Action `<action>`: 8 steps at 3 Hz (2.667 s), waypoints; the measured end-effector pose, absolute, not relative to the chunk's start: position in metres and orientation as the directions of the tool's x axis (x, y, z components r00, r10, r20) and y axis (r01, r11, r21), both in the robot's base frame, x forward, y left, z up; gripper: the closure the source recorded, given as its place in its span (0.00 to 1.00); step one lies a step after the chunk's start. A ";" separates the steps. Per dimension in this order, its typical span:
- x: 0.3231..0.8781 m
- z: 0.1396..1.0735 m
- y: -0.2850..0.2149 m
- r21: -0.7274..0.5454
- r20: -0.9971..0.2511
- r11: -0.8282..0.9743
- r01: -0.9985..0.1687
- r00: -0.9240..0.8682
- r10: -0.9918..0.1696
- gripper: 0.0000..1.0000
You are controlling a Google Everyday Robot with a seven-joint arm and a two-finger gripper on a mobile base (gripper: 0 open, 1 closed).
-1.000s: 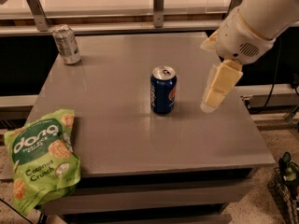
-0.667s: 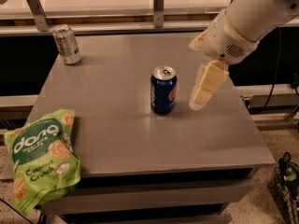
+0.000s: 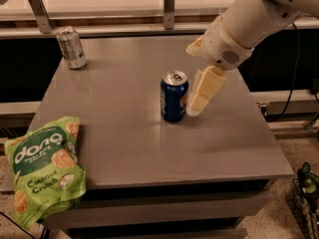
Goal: Move pepsi can near green rice chip bag
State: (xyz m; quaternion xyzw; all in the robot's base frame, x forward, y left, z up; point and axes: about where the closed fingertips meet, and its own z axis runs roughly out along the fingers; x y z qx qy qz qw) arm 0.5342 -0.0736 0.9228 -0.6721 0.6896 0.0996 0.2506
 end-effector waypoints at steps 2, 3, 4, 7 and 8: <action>0.528 0.908 -0.045 -0.117 -0.529 0.025 -0.993 0.041 -0.848 0.17; 0.524 0.906 -0.036 -0.083 -0.567 -0.001 -0.997 0.048 -0.822 0.40; 0.518 0.909 -0.026 -0.062 -0.616 -0.042 -0.997 0.071 -0.784 0.64; 0.476 0.926 0.010 -0.056 -0.661 -0.190 -0.980 0.179 -0.728 1.00; 0.456 0.917 0.025 -0.068 -0.633 -0.260 -0.963 0.243 -0.735 1.00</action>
Offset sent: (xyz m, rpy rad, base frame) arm -0.0120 0.0427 -0.0225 0.0833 0.1298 0.0990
